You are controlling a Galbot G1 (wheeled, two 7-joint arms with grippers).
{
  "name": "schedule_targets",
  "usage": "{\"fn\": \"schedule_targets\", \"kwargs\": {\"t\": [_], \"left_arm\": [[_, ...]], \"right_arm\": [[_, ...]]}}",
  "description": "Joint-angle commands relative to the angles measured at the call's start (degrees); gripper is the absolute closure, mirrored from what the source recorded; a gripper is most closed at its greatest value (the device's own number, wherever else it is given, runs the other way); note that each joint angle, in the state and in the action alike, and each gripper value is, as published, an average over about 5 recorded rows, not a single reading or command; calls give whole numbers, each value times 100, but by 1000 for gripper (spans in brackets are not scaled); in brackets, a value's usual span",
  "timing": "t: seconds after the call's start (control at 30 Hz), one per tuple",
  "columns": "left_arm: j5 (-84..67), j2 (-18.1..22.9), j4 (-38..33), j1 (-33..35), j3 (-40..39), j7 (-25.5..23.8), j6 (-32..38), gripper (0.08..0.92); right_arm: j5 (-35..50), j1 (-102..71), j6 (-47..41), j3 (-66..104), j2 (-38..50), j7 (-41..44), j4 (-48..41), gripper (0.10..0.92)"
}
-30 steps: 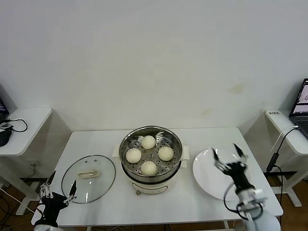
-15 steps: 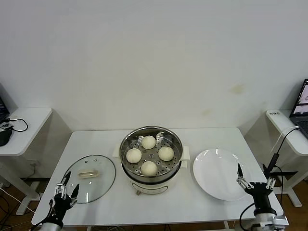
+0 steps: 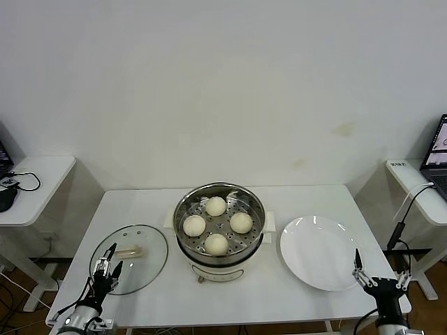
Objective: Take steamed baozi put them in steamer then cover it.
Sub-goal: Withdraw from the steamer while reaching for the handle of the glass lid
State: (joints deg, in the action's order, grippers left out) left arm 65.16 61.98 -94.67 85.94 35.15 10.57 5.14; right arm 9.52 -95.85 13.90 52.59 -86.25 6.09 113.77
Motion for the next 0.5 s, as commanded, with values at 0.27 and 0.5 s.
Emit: {"fn": "schedule_targets", "kwargs": {"t": [0.27, 0.5], "left_arm": [[-29, -212, 906, -1079, -383, -104, -19, 177], [-110, -217, 1078, -1332, -551, -165, -33, 177]], "right_arm": [[-205, -81, 66, -67, -279, 7, -84, 203], [-274, -93, 61, -94, -346, 23, -89, 203]]}}
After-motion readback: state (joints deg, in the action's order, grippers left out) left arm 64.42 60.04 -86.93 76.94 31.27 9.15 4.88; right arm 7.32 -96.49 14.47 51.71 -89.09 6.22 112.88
